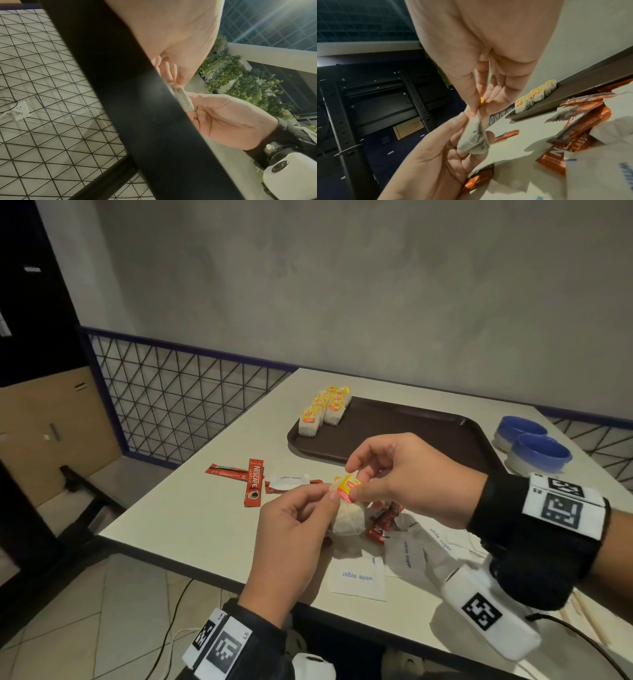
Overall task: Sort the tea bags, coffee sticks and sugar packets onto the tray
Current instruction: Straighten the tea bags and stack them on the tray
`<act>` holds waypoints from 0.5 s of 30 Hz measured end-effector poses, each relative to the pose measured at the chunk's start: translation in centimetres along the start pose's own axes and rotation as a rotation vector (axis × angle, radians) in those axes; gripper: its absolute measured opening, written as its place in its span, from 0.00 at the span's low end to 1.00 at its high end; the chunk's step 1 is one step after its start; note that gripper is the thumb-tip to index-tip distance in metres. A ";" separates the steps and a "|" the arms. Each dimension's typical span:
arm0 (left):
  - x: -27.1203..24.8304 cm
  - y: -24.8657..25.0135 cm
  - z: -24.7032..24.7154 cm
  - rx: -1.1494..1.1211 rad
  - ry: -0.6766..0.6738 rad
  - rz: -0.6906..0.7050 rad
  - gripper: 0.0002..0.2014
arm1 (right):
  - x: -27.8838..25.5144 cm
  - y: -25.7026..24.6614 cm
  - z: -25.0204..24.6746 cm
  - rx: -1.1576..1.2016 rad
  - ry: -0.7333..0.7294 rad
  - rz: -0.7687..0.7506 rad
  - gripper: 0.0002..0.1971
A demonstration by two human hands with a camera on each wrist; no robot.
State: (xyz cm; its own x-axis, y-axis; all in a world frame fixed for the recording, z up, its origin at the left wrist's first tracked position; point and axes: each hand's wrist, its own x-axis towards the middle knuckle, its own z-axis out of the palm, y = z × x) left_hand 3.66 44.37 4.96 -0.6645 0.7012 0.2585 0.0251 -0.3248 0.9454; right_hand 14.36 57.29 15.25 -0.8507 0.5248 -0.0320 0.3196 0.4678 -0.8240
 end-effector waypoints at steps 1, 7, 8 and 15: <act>0.0 0.0 0.0 0.001 0.006 0.005 0.07 | -0.1 0.0 0.1 0.016 0.001 -0.004 0.12; 0.0 -0.1 -0.1 0.019 0.021 0.043 0.07 | -0.4 0.0 0.1 -0.095 0.030 -0.096 0.04; 0.0 -0.1 -0.1 0.021 0.018 0.044 0.07 | -0.4 0.0 0.1 -0.124 0.031 -0.113 0.03; 0.0 -0.1 -0.2 0.053 -0.009 0.058 0.07 | -0.5 0.2 0.1 -0.327 0.093 -0.211 0.06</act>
State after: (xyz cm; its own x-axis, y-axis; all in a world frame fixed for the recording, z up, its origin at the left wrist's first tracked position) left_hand 3.54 44.27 4.78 -0.6542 0.6878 0.3145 0.1026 -0.3313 0.9379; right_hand 14.84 57.05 15.00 -0.8751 0.4482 0.1822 0.2711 0.7662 -0.5827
